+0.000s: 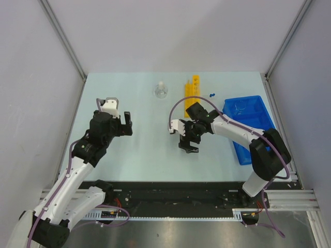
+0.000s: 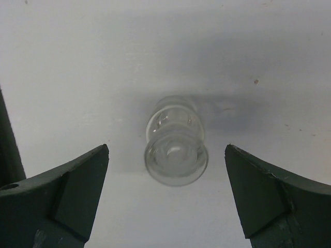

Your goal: Organize the chemistry lab equipment

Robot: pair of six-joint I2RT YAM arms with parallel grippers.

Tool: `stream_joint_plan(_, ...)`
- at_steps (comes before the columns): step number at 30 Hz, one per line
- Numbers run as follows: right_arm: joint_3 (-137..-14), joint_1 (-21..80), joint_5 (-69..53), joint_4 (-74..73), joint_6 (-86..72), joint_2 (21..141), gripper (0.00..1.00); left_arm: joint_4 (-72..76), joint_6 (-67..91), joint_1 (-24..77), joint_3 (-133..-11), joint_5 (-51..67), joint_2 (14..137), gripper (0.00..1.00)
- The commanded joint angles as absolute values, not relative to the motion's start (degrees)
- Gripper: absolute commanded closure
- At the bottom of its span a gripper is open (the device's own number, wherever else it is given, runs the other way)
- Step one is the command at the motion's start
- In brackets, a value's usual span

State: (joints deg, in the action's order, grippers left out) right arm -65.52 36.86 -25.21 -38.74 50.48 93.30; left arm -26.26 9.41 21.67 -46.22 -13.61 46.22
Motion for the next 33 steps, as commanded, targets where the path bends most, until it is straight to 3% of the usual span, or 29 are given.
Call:
stream_joint_plan(1, -69.4, 38.2, -21.6, -35.9, 46.4, 96.6, 0.00, -24.3, 7.1, 21.3, -45.7, -15.0, 45.4, 0.00)
stream_joint_plan(6, -69.6, 39.9, -20.3, -34.8, 45.2, 99.1, 0.05, -24.3, 7.0, 21.3, -45.7, -14.9, 45.5, 0.00)
stream_joint_plan(15, -69.7, 40.8, -18.2, -32.4, 43.1, 101.1, 0.21, -24.3, 7.0, 21.3, -45.7, -14.4, 45.6, 0.00)
stream_joint_plan(18, -70.0, 41.1, -17.8, -32.5, 42.5, 101.6, 0.35, -24.3, 7.0, 21.3, -45.6, -14.2, 45.6, 0.00)
stream_joint_plan(19, -70.1, 41.0, -17.7, -32.6, 42.3, 101.5, 0.52, -24.2, 7.0, 21.4, -45.6, -14.2, 45.6, 0.00)
stream_joint_plan(22, -70.3, 41.2, -17.2, -32.5, 41.3, 99.9, 0.79, -24.3, 7.1, 21.3, -45.6, -14.1, 45.5, 0.00)
stream_joint_plan(23, -70.3, 41.2, -17.2, -32.5, 41.0, 99.2, 0.83, -24.3, 7.0, 21.3, -45.6, -14.1, 45.4, 0.00)
stream_joint_plan(33, -72.9, 33.9, -23.9, -41.0, 41.2, 89.0, 0.87, -24.3, 7.0, 21.3, -45.6, -14.0, 45.2, 0.00)
